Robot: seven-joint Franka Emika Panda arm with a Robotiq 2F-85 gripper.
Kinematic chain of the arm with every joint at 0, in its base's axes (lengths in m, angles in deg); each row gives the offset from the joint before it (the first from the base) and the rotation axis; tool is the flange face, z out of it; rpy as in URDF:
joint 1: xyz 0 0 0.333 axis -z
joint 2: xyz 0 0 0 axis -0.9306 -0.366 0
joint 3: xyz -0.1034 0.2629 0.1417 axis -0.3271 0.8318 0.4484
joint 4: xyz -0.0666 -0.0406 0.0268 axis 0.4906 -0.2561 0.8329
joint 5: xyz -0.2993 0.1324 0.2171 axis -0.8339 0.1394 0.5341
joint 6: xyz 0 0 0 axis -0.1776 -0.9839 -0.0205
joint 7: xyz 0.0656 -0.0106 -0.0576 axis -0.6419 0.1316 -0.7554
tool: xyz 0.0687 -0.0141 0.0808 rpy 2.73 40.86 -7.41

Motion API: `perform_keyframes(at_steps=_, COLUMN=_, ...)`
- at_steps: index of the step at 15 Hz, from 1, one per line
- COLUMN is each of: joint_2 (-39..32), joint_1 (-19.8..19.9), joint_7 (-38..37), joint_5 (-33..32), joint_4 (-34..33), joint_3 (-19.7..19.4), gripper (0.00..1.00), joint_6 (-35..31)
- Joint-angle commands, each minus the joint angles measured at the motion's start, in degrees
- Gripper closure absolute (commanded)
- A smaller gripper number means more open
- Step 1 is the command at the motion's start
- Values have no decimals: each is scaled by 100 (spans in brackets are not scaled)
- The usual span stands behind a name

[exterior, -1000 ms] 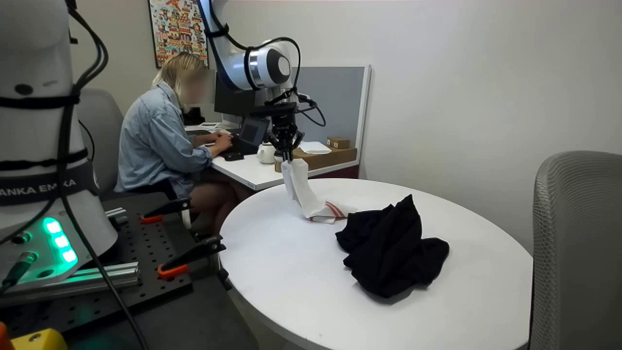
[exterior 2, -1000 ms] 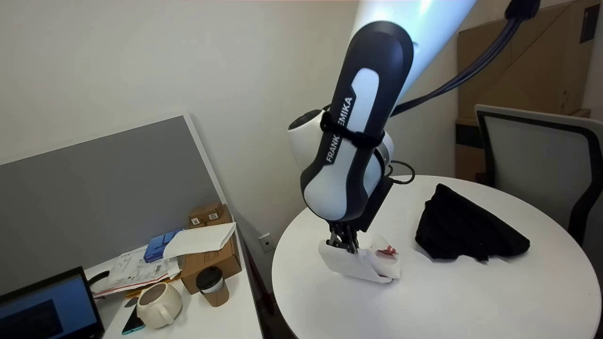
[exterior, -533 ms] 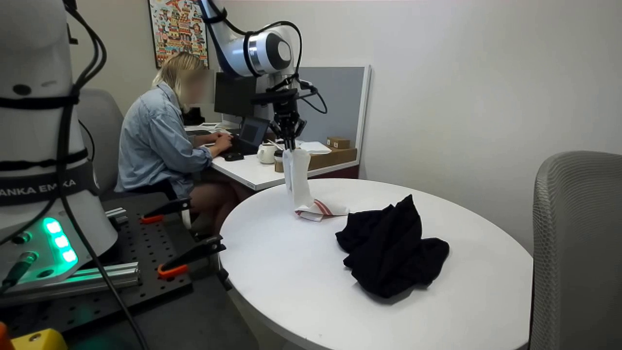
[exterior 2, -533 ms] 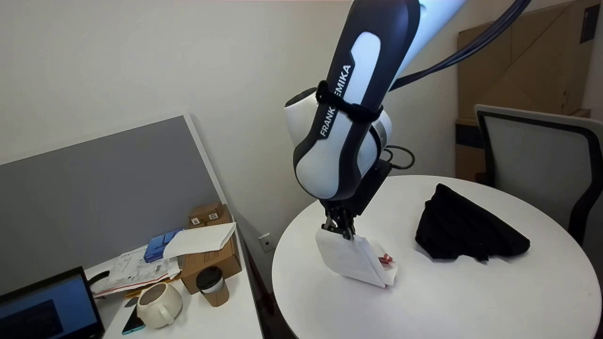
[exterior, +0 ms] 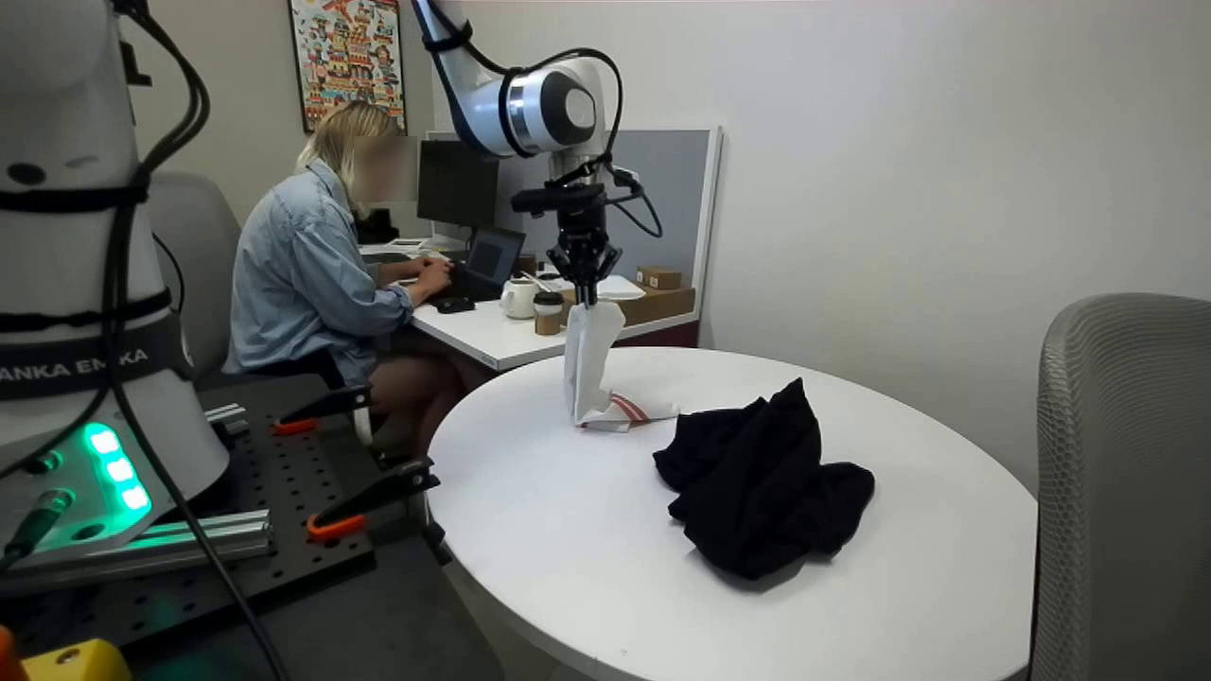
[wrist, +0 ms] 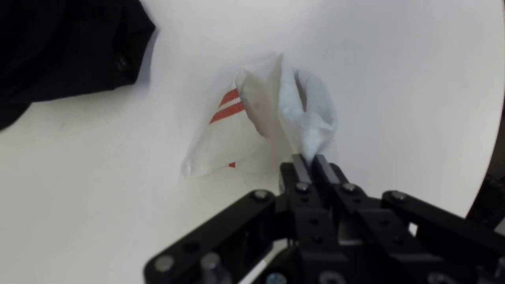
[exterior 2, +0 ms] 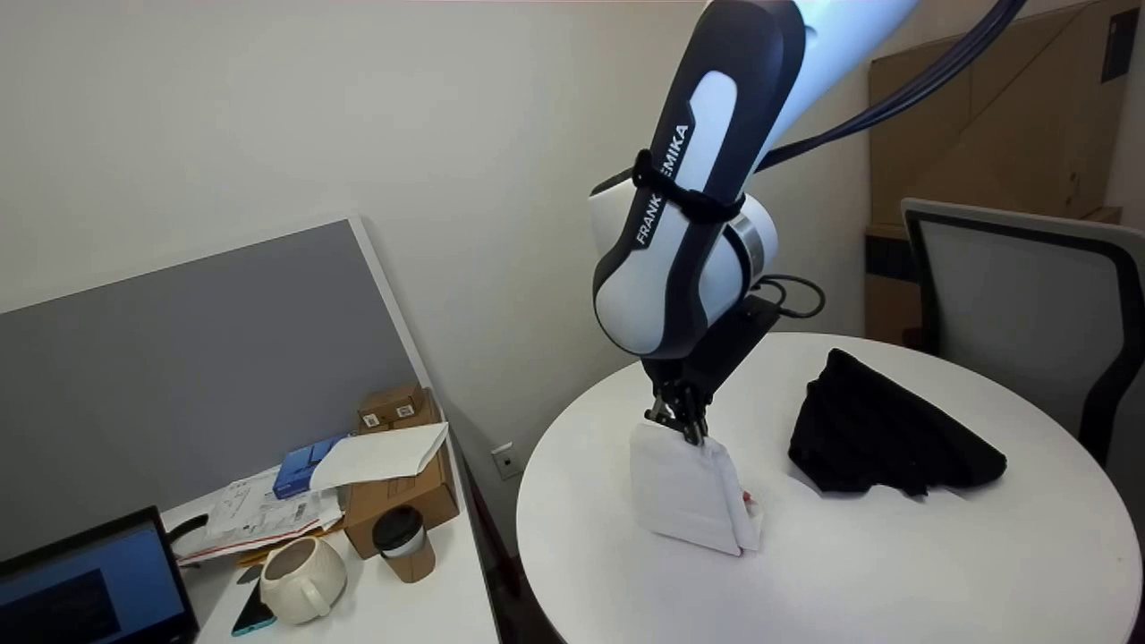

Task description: Fold the red and white towel in half twice from left to right

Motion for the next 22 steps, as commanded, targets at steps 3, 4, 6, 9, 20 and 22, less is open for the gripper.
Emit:
perform_keyframes(at_steps=3, joint_2=-430, joint_1=111, joint_7=112, joint_5=161, joint_4=-501, joint_3=-70, gripper=90, joint_6=309)
perform_keyframes(at_steps=4, joint_2=-508, joint_1=118, joint_7=99, joint_5=159, joint_4=-577, joint_3=-86, gripper=90, joint_6=324)
perform_keyframes(at_steps=6, joint_2=-663, joint_1=139, joint_7=98, joint_5=186, joint_4=-741, joint_3=-104, gripper=90, joint_6=381)
perform_keyframes(at_steps=9, joint_2=-908, joint_1=182, joint_7=101, joint_5=228, joint_4=-1020, joint_3=-150, gripper=90, joint_6=479)
perform_keyframes(at_steps=20, joint_2=-1695, joint_1=431, joint_7=309, joint_5=259, joint_4=-1880, joint_3=-293, gripper=64, joint_6=800)
perform_keyframes(at_steps=22, joint_2=-1777, joint_1=449, joint_7=298, joint_5=249, joint_4=-1956, joint_3=-311, gripper=51, joint_6=832)
